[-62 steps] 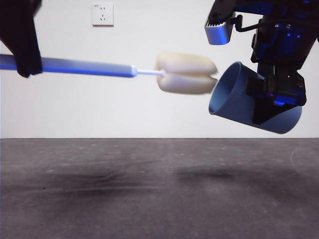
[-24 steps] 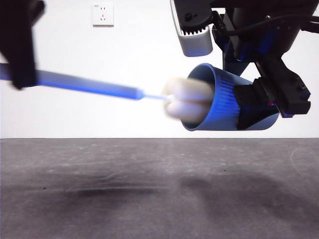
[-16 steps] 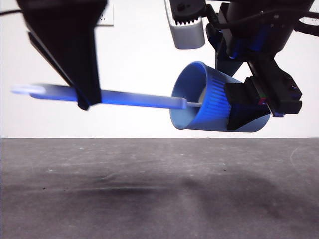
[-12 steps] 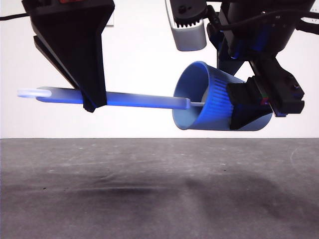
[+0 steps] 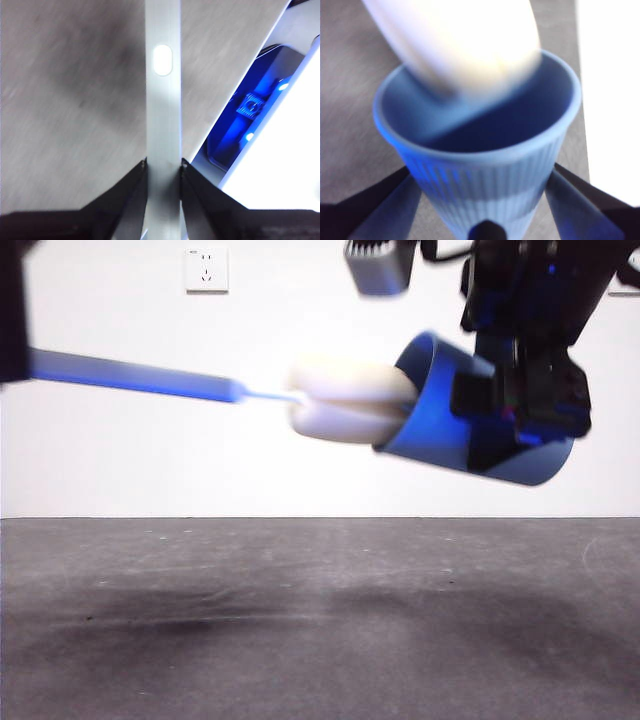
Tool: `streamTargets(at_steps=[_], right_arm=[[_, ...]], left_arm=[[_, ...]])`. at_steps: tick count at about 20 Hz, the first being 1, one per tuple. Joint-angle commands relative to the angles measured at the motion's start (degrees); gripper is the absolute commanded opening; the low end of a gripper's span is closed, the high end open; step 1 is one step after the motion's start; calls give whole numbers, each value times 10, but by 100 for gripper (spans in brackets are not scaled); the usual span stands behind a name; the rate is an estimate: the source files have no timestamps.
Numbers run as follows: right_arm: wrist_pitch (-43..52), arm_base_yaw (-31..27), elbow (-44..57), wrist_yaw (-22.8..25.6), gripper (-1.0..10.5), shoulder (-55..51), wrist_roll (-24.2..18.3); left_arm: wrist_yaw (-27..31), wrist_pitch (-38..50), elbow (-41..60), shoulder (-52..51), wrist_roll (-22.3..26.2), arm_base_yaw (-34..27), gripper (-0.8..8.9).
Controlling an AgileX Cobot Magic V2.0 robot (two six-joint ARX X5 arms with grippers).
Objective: Pick up the cup brush,pick up the cup,insert the brush into the cup,clean the cup,put the cup brush back,put the cup back to the fixed position on the table
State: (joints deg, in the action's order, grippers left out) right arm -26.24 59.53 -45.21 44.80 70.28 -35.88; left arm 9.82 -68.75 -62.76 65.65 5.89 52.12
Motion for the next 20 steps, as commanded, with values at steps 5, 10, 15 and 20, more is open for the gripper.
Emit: streamTargets(at_steps=[5, 10, 15, 20], right_arm=[[3, 0, -1, 6, -17, -103, 166], [3, 1, -1, 1, -17, -214, 295], [5, 0, -1, -30, -17, -308, 344], [4, 1, -1, -31, -17, -344, 360]], left_arm=[[21, 2, 5, -37, -69, -49, -8], [21, 172, 21, -17, -218, -110, -9], [22, 292, 24, 84, -300, -132, -9], [34, 376, 24, 203, -352, -132, -8]])
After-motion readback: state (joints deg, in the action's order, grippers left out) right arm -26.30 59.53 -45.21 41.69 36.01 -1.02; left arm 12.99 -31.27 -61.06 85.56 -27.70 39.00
